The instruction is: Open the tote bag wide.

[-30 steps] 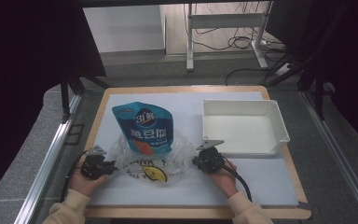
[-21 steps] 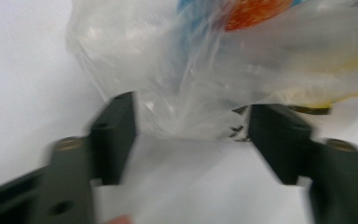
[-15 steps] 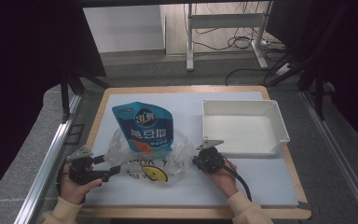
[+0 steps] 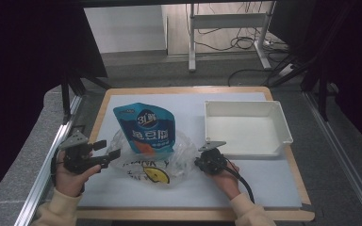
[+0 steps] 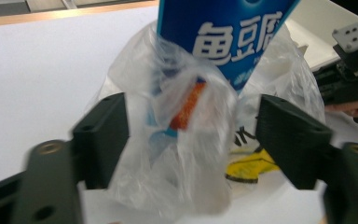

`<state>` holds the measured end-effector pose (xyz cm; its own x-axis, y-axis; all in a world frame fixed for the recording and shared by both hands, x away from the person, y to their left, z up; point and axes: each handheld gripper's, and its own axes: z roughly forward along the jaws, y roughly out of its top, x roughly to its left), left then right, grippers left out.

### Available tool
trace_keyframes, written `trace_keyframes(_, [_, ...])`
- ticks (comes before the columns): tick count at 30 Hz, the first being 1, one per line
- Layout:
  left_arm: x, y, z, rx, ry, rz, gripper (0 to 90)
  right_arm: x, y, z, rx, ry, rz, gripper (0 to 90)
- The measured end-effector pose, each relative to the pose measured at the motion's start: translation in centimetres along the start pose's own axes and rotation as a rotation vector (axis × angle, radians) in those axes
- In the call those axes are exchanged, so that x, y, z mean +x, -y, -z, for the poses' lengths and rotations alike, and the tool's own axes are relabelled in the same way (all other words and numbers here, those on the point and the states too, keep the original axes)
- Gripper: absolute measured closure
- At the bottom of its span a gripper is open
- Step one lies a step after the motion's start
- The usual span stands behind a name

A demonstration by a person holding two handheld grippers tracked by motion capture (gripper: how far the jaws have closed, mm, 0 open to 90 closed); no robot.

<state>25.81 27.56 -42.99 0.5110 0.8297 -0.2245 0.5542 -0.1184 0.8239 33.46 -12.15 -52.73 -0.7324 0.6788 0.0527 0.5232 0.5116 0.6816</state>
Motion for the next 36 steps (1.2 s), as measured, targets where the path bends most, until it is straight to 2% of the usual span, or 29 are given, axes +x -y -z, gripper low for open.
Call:
trace_keyframes(4, [0.2,-0.7,-0.9,0.004,-0.004,-0.003,45.6,0.0,0.0,0.0,0.001,0.003,0.001,85.9])
trace_keyframes(8, [0.5,-0.9,-1.4,-0.002,0.002,-0.014,71.5,0.0,0.0,0.0,0.002,0.009,0.006,85.5])
trace_keyframes(10, [0.6,-0.8,-1.3,-0.007,-0.004,-0.017,79.7,0.0,0.0,0.0,0.004,0.010,0.008,85.4])
trace_keyframes(12, [0.8,-0.5,-1.2,-0.012,-0.006,-0.016,83.5,0.0,0.0,0.0,0.004,0.012,0.010,85.4])
trace_keyframes(18, [1.5,0.4,-1.1,-0.017,-0.014,-0.003,86.1,0.0,-0.1,0.1,0.002,0.015,0.014,82.6])
trace_keyframes(20, [1.5,0.6,-1.3,-0.009,-0.019,-0.013,86.4,-0.1,-0.1,0.2,0.001,0.014,0.011,80.8])
trace_keyframes(23, [1.4,0.8,-1.5,-0.007,-0.011,-0.021,86.5,-0.1,-0.3,0.8,-0.010,0.002,0.019,69.6])
trace_keyframes(25, [1.4,0.9,-1.8,0.000,-0.005,-0.025,86.5,0.0,-0.4,1.6,-0.018,-0.002,0.026,60.6])
trace_keyframes(29, [1.4,1.1,-2.2,0.008,0.009,-0.029,86.5,0.3,-0.5,3.6,-0.082,-0.014,0.017,47.6])
trace_keyframes(36, [1.5,1.1,-2.1,0.000,0.018,-0.022,86.4,0.9,-1.2,7.6,-0.174,-0.037,0.022,38.2])
